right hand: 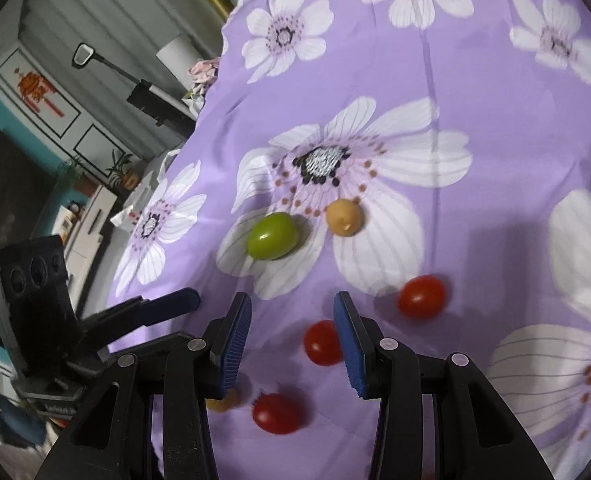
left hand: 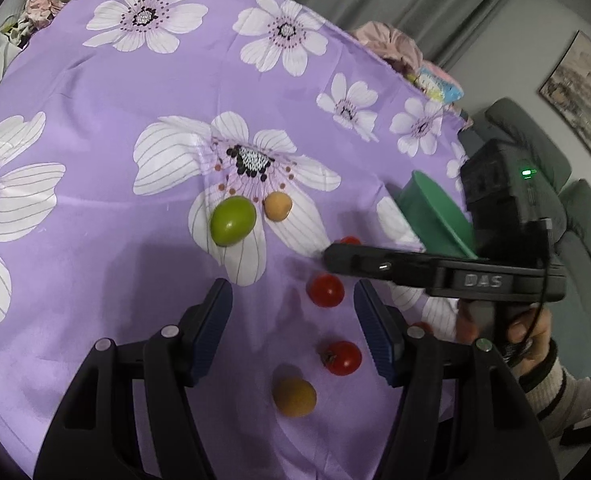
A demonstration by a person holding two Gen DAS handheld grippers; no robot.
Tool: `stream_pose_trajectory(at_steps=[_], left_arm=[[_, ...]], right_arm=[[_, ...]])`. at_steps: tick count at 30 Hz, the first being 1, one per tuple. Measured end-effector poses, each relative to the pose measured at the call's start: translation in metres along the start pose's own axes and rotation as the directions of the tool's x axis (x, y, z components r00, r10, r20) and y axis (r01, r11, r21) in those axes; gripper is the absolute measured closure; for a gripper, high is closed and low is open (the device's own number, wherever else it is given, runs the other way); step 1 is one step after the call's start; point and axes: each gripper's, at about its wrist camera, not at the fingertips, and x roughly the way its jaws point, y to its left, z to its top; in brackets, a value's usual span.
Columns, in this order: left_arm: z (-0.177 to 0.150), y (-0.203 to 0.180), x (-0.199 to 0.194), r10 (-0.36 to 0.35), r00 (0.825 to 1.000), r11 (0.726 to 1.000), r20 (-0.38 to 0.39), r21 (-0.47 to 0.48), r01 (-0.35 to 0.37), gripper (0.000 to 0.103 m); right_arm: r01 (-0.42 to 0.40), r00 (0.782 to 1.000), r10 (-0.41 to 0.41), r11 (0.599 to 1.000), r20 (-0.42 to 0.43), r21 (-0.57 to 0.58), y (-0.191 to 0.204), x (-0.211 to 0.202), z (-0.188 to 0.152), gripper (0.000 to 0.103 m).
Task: Organize fruits
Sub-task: 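Move the right tool back toward the green lime, then close the right tool on the green lime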
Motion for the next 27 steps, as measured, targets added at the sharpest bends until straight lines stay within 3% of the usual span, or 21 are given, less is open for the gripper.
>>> stream_pose_trajectory(at_steps=[3,7,14,17,21,27], left_arm=[[0.001,0.006,-0.003,-0.009,1.0,1.0,0.016,-0.008,0.009,0.04],[0.0,0.009,-0.001,0.046,0.999,0.999,-0.004,0.016,-0.046,0.04],[0.003,0.013,-0.007,0.02,1.0,1.0,0.02,0.02,-0.02,0.04],[0.006,0.013,-0.009,0.024,0.999,0.999,0.025,0.031,-0.024,0.04],[0.007,0.015,-0.008,0.028,0.999,0.999,0.018,0.032,-0.029,0.04],[0.006,0.013,-0.003,0.039,0.999,0.998,0.001,0.039,-0.039,0.04]], right_arm=[[0.008,1.0,-0.008,1.0,-0.003,-0.007,0.004,0.008,0.005,0.06],[0.029,1.0,-0.029,0.999,-0.012,-0.034,0.01,0.019,0.013,0.06],[0.026,0.998,-0.027,0.999,-0.049,-0.019,0.014,0.043,0.029,0.06],[-0.019,0.998,0.021,1.0,-0.065,0.021,0.013,0.053,0.036,0.06],[0.036,0.995,-0.034,0.999,-0.092,0.014,0.017,0.065,0.041,0.06],[0.031,0.995,-0.025,0.998,-0.097,0.054,0.01,0.069,0.04,0.063]])
